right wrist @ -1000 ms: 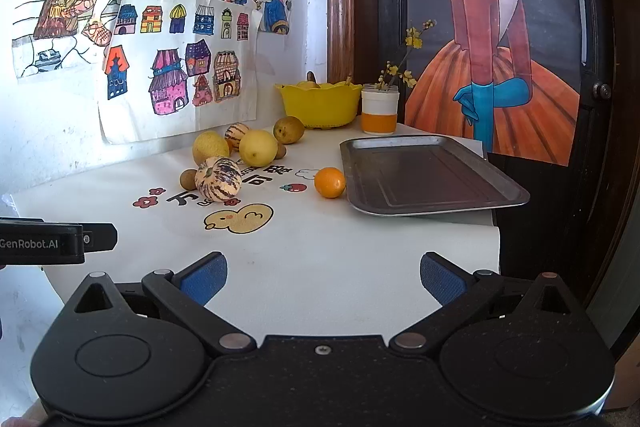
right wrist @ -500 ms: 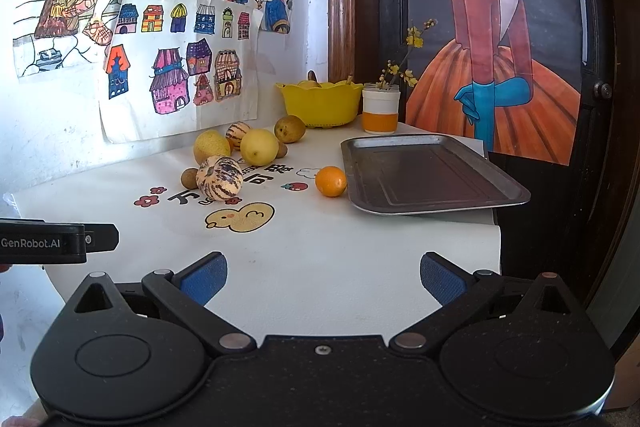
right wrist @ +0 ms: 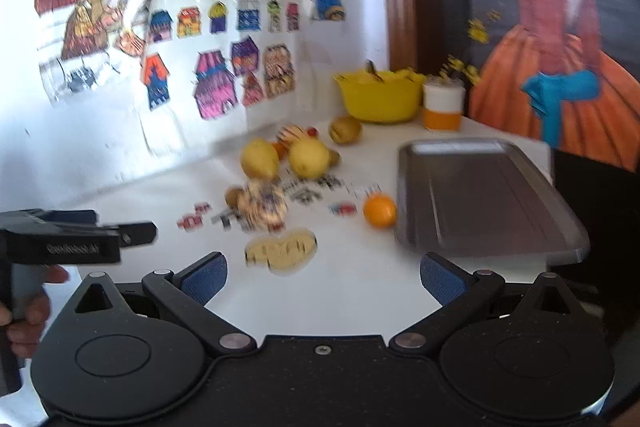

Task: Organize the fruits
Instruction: 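Grasp the striped pepino melon with the right tool while the left tool grasps a small brown fruit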

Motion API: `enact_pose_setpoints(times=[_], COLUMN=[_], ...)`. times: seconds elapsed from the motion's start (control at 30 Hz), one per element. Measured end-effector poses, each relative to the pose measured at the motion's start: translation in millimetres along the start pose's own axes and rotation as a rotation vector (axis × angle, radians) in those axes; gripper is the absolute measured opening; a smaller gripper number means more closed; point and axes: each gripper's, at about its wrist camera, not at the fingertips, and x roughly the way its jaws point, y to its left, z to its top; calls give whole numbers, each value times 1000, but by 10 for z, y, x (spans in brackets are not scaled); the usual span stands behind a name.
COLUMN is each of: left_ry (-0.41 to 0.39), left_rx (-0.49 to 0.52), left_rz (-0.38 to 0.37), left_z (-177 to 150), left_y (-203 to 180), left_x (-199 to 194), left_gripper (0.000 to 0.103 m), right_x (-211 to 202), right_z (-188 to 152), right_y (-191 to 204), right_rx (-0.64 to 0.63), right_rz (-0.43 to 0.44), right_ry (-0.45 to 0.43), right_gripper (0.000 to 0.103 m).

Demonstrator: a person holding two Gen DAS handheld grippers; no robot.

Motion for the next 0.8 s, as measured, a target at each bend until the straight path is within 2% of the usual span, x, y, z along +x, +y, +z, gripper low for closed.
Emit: enact_pose_setpoints(times=[0.13,0.27,0.37,0.47,0.57,0.63,0.8], left_ry=[19,65,110,135,157,173,181], left_rx=[52,101,85,67,62,68,99], left_rz=[-14,-32,-63,-89,-100,-105,-138], left_z=[208,366,460,527,576,594,590], left_y=[47,62,86,90,71,48,11], left_x=[246,539,743,925,1120,1231,1369], left_gripper=[103,103,103,103,102,102,97], right_x=[154,360,602,810,1057,1200,1532], right_z=[410,702,766,688,591,551,563], right_y=[-63,-44,60,160,234,258,229], right_rx=[-109,-255,-401,-522,-566,-569,-494], right_rz=[100,150,169,213,224,234,307], right_ry=[51,74,115,126,145,147,190], right_gripper=[103,103,102,102,102,94,85])
